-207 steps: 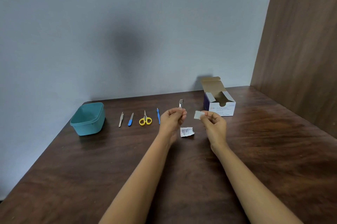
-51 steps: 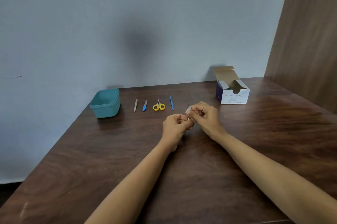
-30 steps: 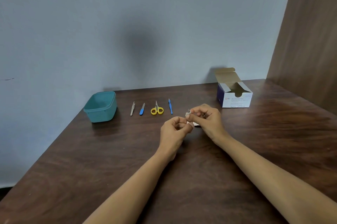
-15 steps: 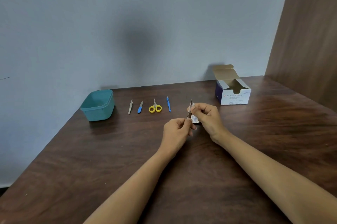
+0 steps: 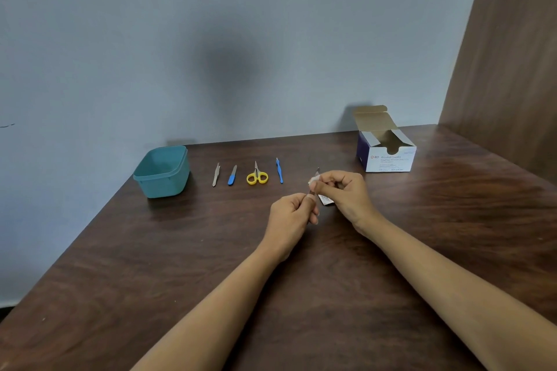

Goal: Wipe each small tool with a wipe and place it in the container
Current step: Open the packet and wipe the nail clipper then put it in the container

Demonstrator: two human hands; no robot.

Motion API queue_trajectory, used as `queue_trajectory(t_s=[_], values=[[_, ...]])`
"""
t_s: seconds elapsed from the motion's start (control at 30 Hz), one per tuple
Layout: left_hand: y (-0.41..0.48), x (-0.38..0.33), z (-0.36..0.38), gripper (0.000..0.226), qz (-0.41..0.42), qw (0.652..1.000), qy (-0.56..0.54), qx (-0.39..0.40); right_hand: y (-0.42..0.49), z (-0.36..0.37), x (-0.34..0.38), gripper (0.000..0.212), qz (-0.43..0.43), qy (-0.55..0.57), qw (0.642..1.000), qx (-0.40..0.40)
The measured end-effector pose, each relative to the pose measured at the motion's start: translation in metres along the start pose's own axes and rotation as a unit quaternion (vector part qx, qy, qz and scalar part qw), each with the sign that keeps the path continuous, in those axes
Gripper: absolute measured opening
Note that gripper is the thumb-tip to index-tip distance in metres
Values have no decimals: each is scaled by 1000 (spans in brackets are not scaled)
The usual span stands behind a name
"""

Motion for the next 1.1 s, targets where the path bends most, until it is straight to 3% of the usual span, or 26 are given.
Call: queue_trajectory(t_s=[0.17, 0.4, 0.63, 0.87, 1.1], values=[[-2, -4, 2, 37, -1, 1000, 29, 11, 0, 6, 8, 17, -25, -67, 997, 27], [-2, 0, -2, 37, -11, 1000, -7, -13, 1, 11, 6, 21, -21, -33, 998, 56], [-3, -5, 3, 35, 2, 999, 33, 18, 0, -2, 3, 7, -14, -35, 999, -6], [-3, -5, 1, 37, 1, 999, 35, 6, -2, 3, 6, 1, -26, -35, 999, 11], [-3, -4, 0, 38, -2, 1000, 30, 4, -1, 11, 4, 17, -12, -35, 998, 56]])
Point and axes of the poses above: each hand's wrist, its own y-axis towards the middle knuckle, its own z-axis out of the palm, x = y × z, the point moved 10 cm from there along y, towards the middle knuckle, and after that the axes turned 10 degrees about x, right-handed, at the moved point
